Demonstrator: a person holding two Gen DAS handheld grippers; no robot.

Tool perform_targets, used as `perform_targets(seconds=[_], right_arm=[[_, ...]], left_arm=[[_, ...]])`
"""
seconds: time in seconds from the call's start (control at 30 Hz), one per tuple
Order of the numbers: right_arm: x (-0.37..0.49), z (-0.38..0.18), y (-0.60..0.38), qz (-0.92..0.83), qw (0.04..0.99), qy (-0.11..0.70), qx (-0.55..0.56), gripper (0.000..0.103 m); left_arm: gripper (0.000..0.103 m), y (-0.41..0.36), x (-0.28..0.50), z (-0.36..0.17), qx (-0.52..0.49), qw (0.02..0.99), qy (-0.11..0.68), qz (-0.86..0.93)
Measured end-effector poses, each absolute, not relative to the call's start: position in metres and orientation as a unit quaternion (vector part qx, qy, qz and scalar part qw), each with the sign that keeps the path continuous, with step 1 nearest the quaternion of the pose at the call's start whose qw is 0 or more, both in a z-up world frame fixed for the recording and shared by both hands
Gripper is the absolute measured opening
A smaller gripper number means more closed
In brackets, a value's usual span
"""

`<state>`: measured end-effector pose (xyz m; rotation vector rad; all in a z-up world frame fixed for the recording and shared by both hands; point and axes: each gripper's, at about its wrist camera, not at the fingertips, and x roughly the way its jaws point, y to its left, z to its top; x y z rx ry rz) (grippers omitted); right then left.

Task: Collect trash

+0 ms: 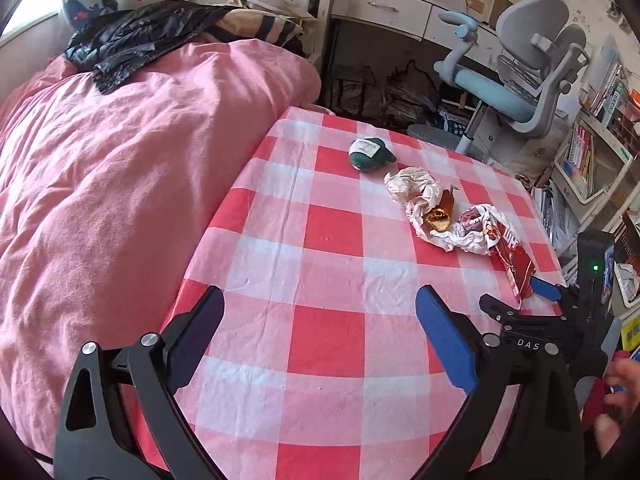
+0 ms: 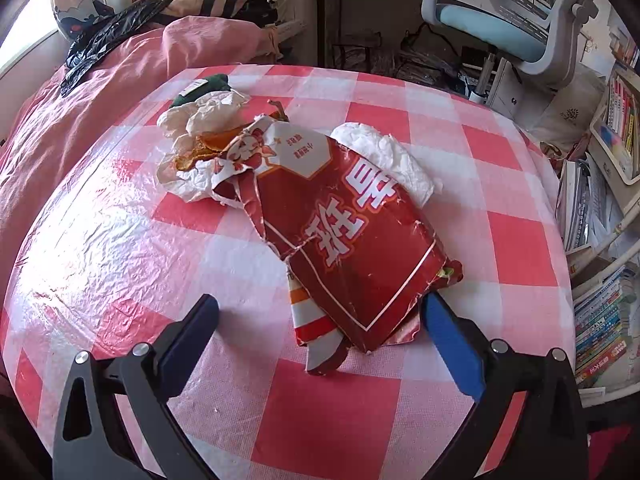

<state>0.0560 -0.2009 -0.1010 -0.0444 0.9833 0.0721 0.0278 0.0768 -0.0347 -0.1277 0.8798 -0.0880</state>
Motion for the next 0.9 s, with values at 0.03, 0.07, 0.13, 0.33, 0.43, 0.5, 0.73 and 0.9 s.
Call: perform_targets(seconds=[0.03,0.07,0.13,0.33,0.43,0.5,0.73,0.9], right_arm=[[0.056,-0.101,-0.202,0.035,0.881,0.472,-0.021,0.097],[0.056,-0.101,-0.201,0.035,0.881,0.472,-0.021,0.097],[0.055,-0.101,-0.202,0.035,0.881,0.472,-0.021,0.097],[0.055,-0.101,-0.202,0.035,0.881,0.472,-0.021,0.097],[0.056,-0.101,-0.202,0.035,0.881,0.472,-0.021,0.097],[0.056,-0.101,-0.202,0.035,0.881,0.472,-0.021,0.097],[0.055,-0.101,-0.202,0.035,0.881,0.472,-0.021,0.097],[0.056,-0.101,-0.202,0.035,0.881,0.472,-0.021,0.097]], left_arm=[[0.093,0.078,0.028,-0.035,-0.068,0.900,0.428,-0.042],[0.093,0.079,0.027,-0.035,-0.075,0.899,0.429,-0.045],[0.093,0.074,0.026,-0.037,-0.072,0.898,0.431,-0.056],[0.094,0.058,0.019,-0.037,-0.032,0.902,0.425,-0.065],[0.094,0.057,0.019,-0.039,-0.021,0.902,0.426,-0.060],[0.094,0.058,0.018,-0.040,-0.022,0.902,0.427,-0.063],[0.094,0.066,0.018,-0.034,-0.054,0.900,0.425,-0.082],[0.094,0.069,0.015,-0.034,-0.069,0.898,0.426,-0.091]])
